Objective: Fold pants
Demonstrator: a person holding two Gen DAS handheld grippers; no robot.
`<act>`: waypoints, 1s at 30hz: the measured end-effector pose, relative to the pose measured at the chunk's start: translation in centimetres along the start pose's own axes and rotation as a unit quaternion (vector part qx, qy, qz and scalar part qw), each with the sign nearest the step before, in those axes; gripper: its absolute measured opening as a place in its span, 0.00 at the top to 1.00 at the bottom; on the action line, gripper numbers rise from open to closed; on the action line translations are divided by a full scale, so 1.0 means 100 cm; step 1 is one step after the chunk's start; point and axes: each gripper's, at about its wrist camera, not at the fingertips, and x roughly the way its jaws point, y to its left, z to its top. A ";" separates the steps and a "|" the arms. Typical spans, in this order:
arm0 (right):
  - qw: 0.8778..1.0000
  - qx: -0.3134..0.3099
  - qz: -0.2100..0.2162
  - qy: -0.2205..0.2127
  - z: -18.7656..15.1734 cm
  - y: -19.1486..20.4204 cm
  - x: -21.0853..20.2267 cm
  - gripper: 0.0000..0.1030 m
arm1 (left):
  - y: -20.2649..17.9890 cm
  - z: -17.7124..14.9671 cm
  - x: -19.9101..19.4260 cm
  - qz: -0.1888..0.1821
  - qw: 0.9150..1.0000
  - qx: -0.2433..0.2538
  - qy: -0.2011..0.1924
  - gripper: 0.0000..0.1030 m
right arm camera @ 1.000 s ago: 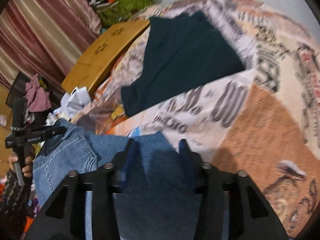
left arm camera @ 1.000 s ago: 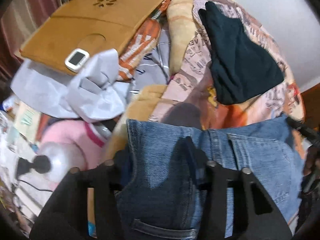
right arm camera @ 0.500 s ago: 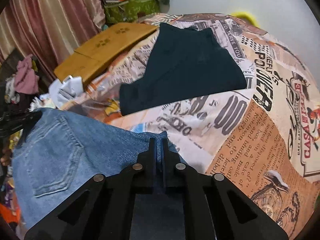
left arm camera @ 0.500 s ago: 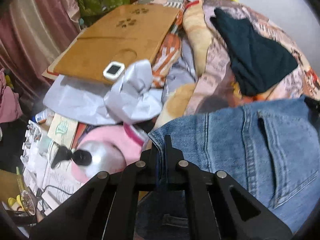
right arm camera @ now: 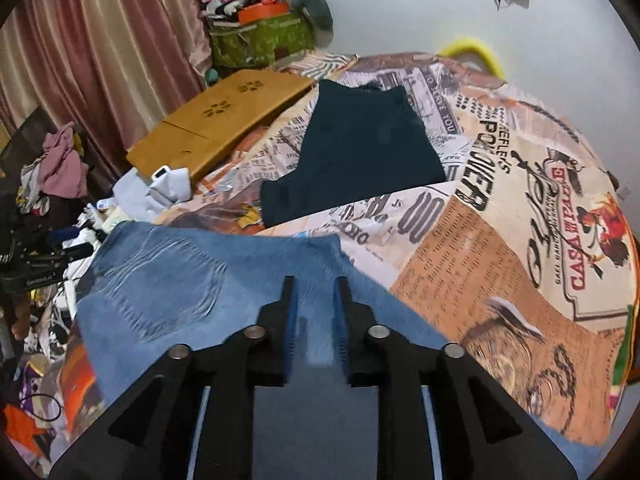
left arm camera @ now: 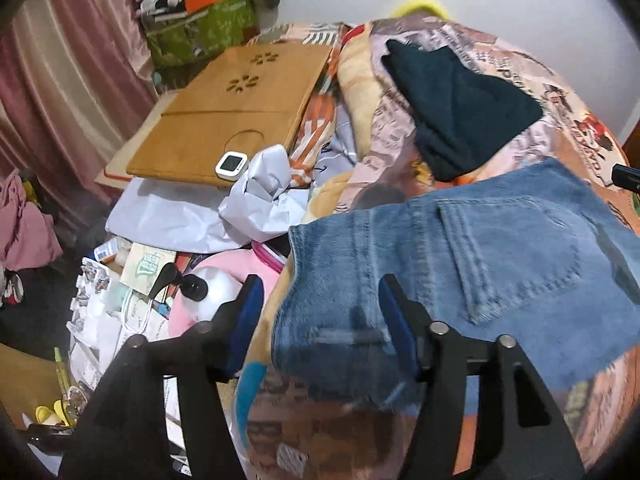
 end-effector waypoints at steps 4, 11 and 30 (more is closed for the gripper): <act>1.000 -0.008 0.005 -0.015 -0.022 0.008 -0.027 0.73 | -0.004 -0.014 -0.018 -0.015 1.000 -0.009 -0.002 0.29; 0.999 -0.042 -0.008 -0.029 -0.066 0.022 -0.051 0.63 | -0.011 -0.043 -0.018 -0.041 0.997 -0.060 0.039 0.25; 0.998 -0.052 0.029 0.012 -0.127 0.035 -0.048 0.63 | -0.029 -0.039 0.024 -0.098 0.981 -0.145 0.088 0.22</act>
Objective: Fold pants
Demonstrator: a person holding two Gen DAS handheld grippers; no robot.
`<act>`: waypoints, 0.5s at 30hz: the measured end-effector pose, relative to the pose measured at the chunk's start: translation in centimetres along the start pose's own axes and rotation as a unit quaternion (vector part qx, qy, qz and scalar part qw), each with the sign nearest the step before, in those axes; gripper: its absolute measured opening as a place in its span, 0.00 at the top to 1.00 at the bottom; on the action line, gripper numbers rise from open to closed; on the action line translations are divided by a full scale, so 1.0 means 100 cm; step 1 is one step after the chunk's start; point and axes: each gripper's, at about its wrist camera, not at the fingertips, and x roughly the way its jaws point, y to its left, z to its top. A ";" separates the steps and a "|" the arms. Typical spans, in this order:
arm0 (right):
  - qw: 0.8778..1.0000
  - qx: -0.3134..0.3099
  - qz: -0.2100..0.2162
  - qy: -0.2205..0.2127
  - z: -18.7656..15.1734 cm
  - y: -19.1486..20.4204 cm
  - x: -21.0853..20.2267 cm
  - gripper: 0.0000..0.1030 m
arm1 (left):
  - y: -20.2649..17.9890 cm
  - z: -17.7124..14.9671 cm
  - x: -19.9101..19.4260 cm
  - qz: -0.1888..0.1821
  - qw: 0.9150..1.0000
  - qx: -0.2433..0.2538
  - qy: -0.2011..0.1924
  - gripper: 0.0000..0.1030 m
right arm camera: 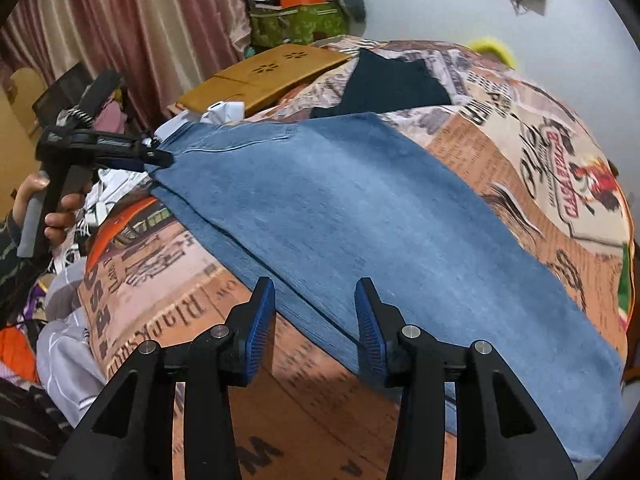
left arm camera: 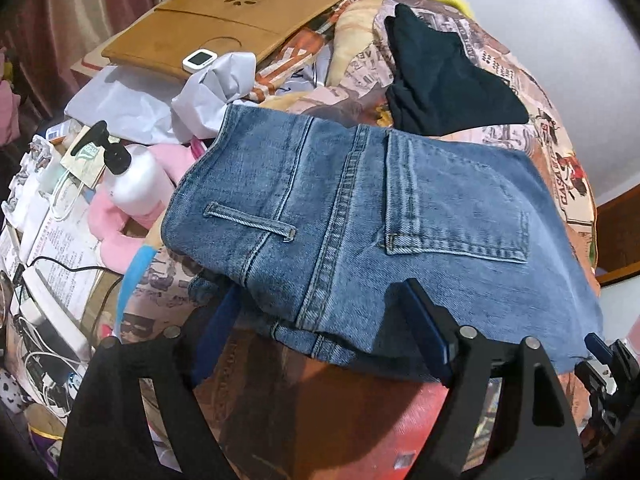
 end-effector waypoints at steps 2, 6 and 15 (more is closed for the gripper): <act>1.000 -0.012 0.001 -0.004 0.005 0.007 0.006 0.63 | -0.001 -0.001 0.000 0.005 1.000 0.006 -0.009 0.24; 0.999 -0.033 0.010 -0.009 0.014 0.019 0.017 0.77 | 0.000 -0.004 -0.005 0.030 0.999 0.020 -0.027 0.52; 0.998 -0.031 0.031 -0.034 0.014 0.025 0.008 0.96 | 0.026 -0.006 -0.019 -0.030 0.999 -0.033 -0.007 0.62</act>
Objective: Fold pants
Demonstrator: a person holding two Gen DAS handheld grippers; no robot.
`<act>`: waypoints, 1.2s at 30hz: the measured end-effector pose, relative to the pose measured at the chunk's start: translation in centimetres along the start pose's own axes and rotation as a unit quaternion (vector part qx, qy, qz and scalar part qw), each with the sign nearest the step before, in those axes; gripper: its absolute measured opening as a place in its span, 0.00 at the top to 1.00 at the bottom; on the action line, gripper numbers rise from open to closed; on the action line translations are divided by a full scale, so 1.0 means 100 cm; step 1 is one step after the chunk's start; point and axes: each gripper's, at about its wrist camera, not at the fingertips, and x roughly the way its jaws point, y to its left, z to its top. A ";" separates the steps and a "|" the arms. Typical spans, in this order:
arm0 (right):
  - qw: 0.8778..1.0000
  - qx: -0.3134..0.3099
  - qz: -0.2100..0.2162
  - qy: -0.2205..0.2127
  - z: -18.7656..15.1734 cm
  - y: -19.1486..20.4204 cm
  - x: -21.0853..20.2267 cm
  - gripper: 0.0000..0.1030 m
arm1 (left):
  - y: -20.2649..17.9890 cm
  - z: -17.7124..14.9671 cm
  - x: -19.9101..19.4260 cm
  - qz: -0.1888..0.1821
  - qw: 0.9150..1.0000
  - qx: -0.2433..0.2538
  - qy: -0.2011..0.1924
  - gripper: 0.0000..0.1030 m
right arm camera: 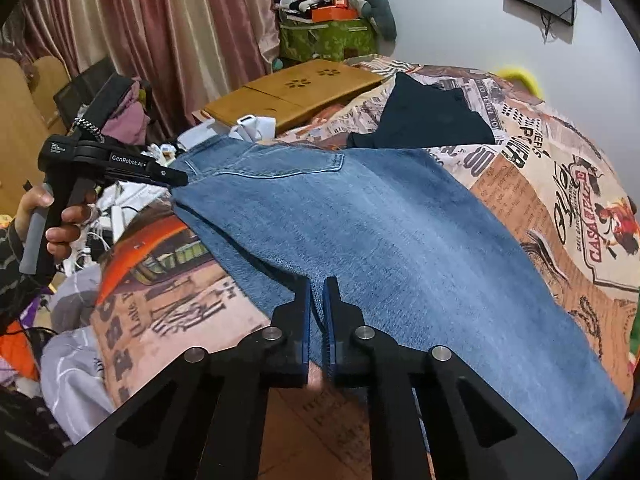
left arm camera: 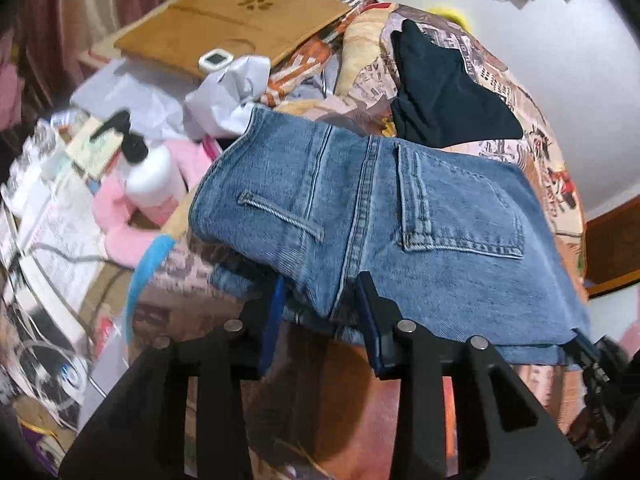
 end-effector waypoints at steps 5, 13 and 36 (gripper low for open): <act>1.000 -0.013 0.012 0.001 -0.003 0.008 -0.002 0.99 | 0.002 -0.005 0.005 -0.034 0.999 -0.031 0.028 0.30; 1.000 -0.020 0.011 -0.002 -0.003 0.011 -0.001 0.99 | -0.010 0.007 0.025 -0.016 0.999 -0.023 0.025 0.65; 0.977 0.206 -0.012 0.055 -0.026 -0.102 0.006 0.44 | -0.038 -0.028 -0.018 0.114 0.978 0.160 -0.069 0.47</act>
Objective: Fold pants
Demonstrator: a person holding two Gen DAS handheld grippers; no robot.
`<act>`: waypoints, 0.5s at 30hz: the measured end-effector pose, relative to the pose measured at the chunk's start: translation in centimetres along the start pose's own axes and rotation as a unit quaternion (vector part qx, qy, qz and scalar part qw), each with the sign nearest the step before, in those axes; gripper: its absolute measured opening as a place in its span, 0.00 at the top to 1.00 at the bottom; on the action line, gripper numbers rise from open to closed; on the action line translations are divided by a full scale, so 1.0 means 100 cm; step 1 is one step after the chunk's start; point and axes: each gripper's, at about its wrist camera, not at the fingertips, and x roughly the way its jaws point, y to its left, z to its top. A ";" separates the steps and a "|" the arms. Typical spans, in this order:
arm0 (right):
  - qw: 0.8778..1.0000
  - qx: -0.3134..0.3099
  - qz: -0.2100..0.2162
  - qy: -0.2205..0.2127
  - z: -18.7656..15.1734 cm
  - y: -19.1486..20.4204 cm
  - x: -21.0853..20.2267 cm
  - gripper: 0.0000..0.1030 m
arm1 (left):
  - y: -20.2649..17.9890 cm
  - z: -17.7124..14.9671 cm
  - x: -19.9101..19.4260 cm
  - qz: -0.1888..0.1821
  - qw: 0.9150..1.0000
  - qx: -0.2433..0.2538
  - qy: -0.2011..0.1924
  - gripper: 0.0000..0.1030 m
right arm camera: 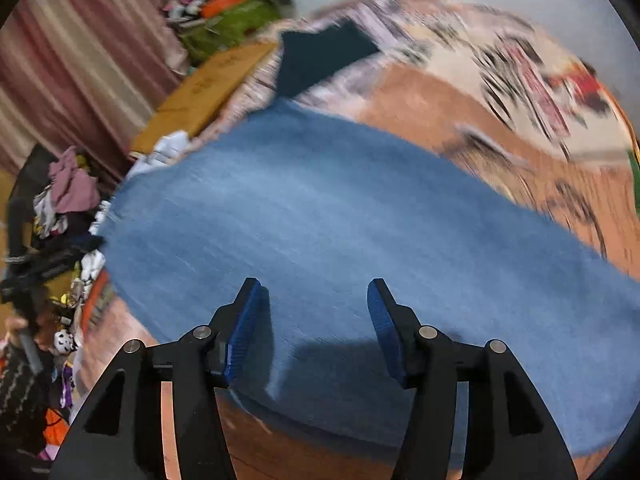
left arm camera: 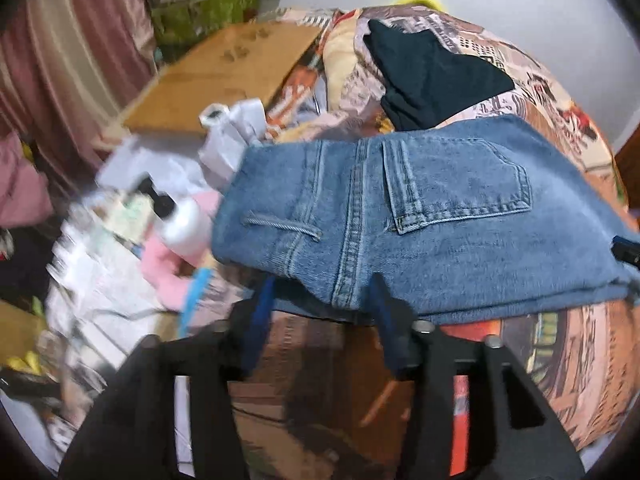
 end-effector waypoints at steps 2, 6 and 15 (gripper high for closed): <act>1.000 0.021 -0.005 -0.004 -0.011 -0.018 -0.012 0.39 | -0.003 0.002 -0.013 0.013 1.000 0.019 -0.015 0.37; 0.997 0.067 -0.024 0.004 -0.040 -0.059 -0.036 0.39 | -0.013 0.018 -0.029 0.006 0.999 0.031 -0.037 0.23; 0.968 0.225 -0.086 -0.076 -0.114 -0.168 -0.140 0.37 | -0.081 0.062 -0.010 -0.041 0.998 0.045 -0.014 0.17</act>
